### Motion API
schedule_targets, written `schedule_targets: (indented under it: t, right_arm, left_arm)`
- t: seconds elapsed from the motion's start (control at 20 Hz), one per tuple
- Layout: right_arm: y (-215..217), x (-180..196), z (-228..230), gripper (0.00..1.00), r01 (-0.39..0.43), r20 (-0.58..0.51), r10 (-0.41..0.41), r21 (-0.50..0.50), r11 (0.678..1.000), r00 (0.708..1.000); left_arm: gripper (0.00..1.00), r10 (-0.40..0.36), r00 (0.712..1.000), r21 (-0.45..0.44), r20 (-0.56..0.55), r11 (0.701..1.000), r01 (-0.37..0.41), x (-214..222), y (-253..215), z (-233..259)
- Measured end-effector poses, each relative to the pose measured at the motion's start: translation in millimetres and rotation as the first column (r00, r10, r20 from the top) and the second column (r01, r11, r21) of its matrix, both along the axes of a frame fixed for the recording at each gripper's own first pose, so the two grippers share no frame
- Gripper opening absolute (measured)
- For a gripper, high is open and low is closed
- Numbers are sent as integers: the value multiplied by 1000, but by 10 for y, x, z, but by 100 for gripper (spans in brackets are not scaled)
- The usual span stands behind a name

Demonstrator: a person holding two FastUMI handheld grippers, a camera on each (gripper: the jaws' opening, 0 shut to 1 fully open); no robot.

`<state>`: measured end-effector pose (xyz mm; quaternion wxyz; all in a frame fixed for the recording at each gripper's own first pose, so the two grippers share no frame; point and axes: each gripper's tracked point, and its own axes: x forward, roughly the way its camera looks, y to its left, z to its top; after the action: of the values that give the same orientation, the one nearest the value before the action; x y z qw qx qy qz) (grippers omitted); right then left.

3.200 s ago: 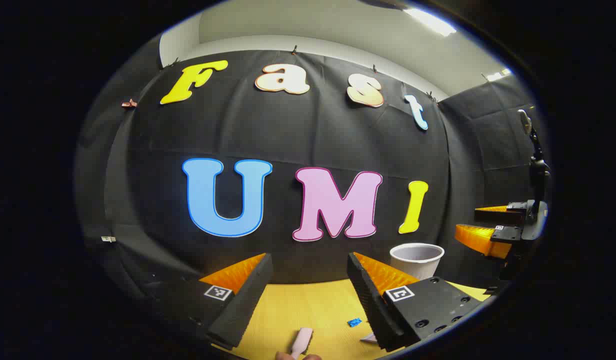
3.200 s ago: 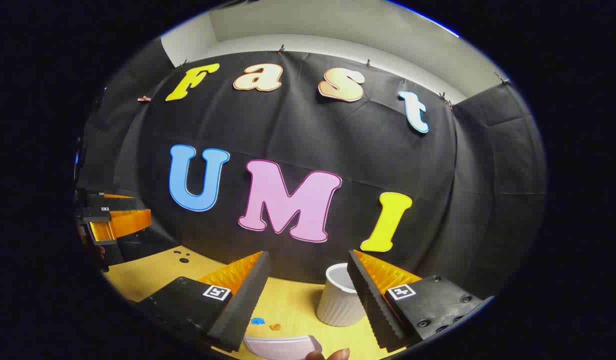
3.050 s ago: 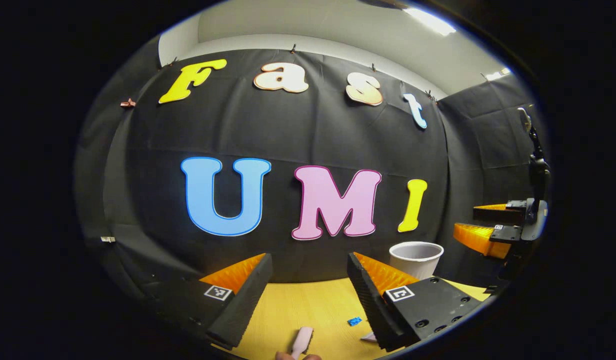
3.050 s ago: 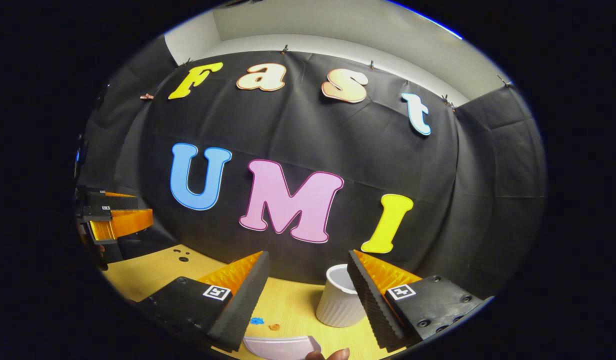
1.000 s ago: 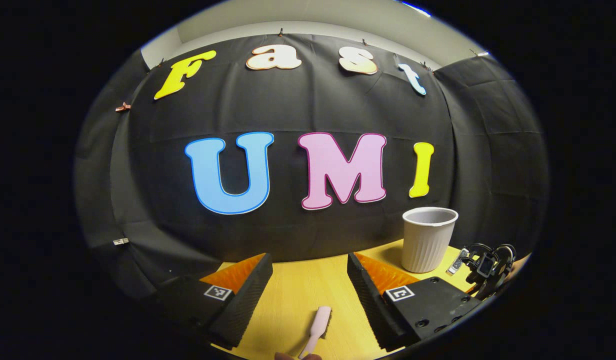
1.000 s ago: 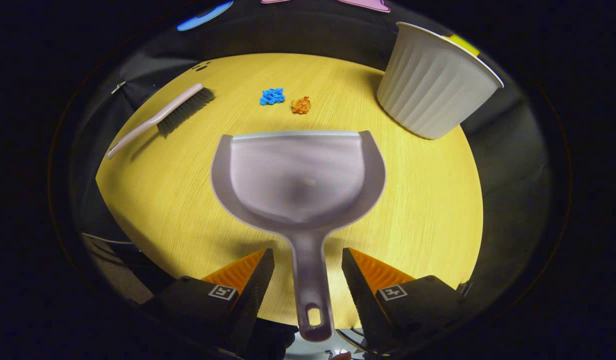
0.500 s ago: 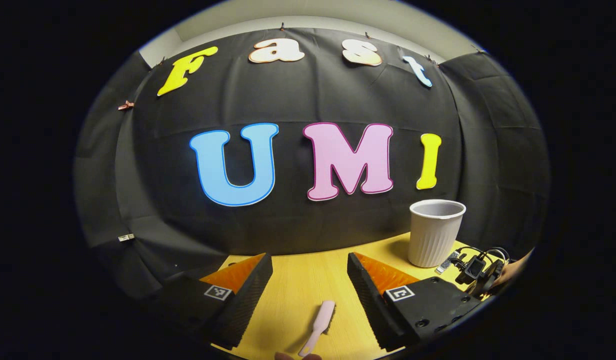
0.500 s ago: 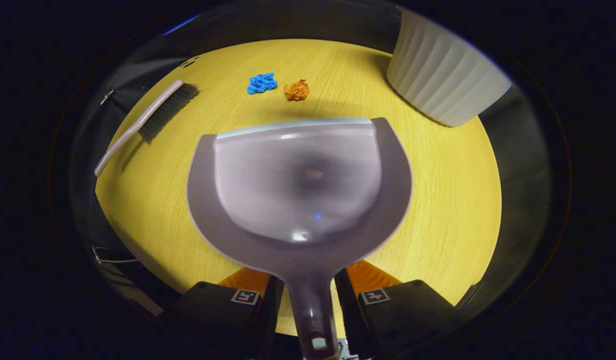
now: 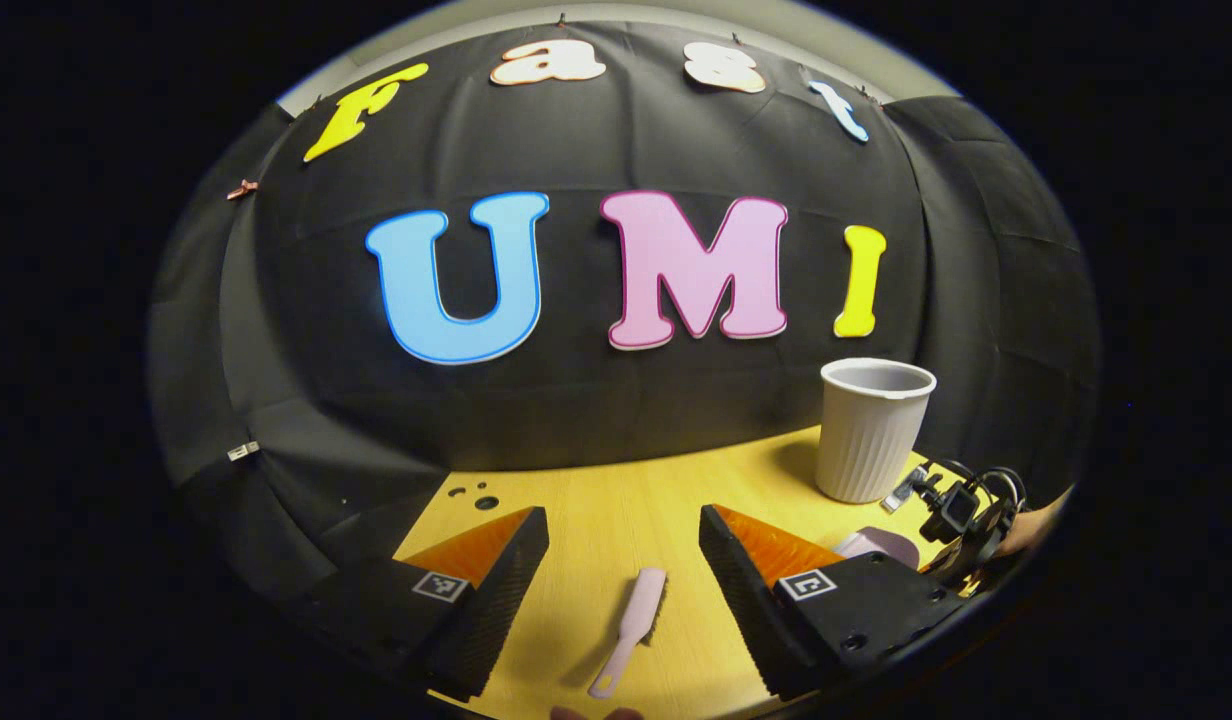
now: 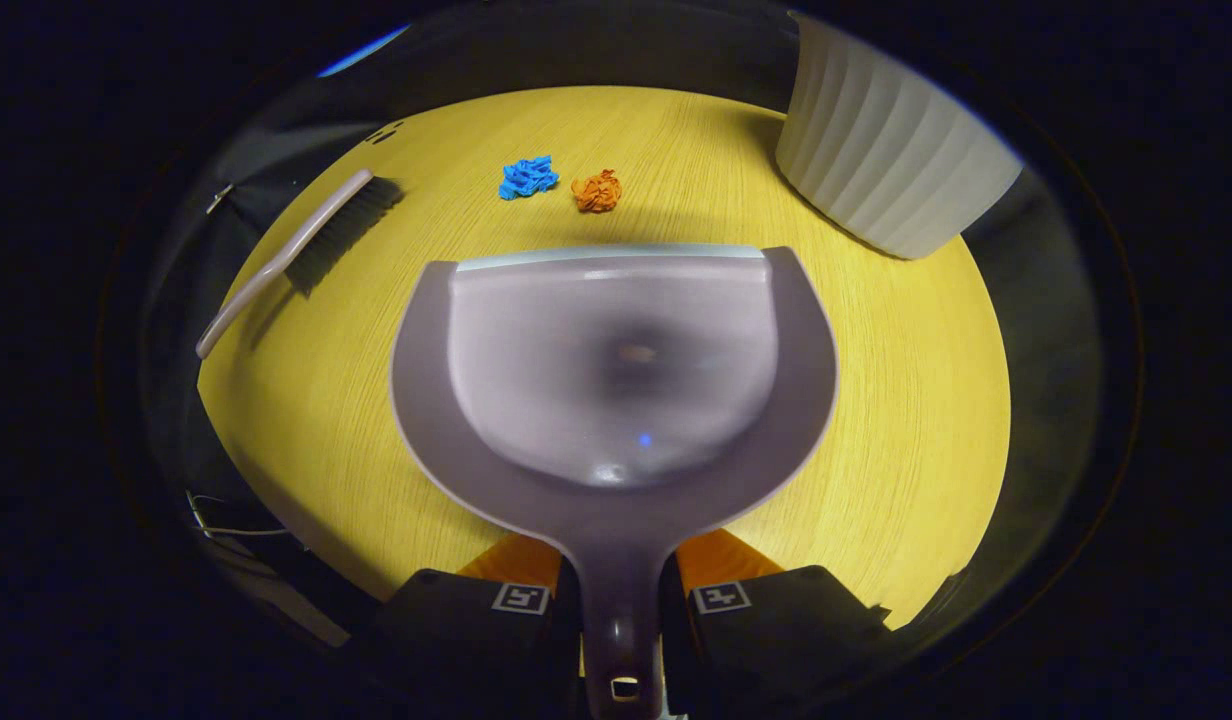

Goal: Pick up the small broom and dustpan from the desktop, sweep the trash into the dustpan with the broom, and then empty the trash into the garbage bin.

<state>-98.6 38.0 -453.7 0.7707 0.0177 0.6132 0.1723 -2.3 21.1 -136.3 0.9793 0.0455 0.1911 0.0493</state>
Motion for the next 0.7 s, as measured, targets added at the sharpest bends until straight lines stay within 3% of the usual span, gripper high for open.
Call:
schedule_targets:
  t: [0.2,0.35,0.65,0.7]
  right_arm:
    - [-92,13,239,32,17,61,-18,16,1000,998]
    - [-191,-18,441,41,-13,102,12,8,1000,995]
    - [-341,-182,760,36,-55,139,54,-3,999,989]
    - [-359,-213,785,32,-60,140,60,-6,998,988]
  left_arm:
    - [97,-50,975,-5,-216,999,50,-26,34,-624]
    - [97,-66,941,13,-331,997,75,-48,139,-1068]
    - [94,-116,805,-65,-582,993,97,-131,273,-2114]
    - [94,-118,784,-73,-609,993,93,-133,283,-2223]
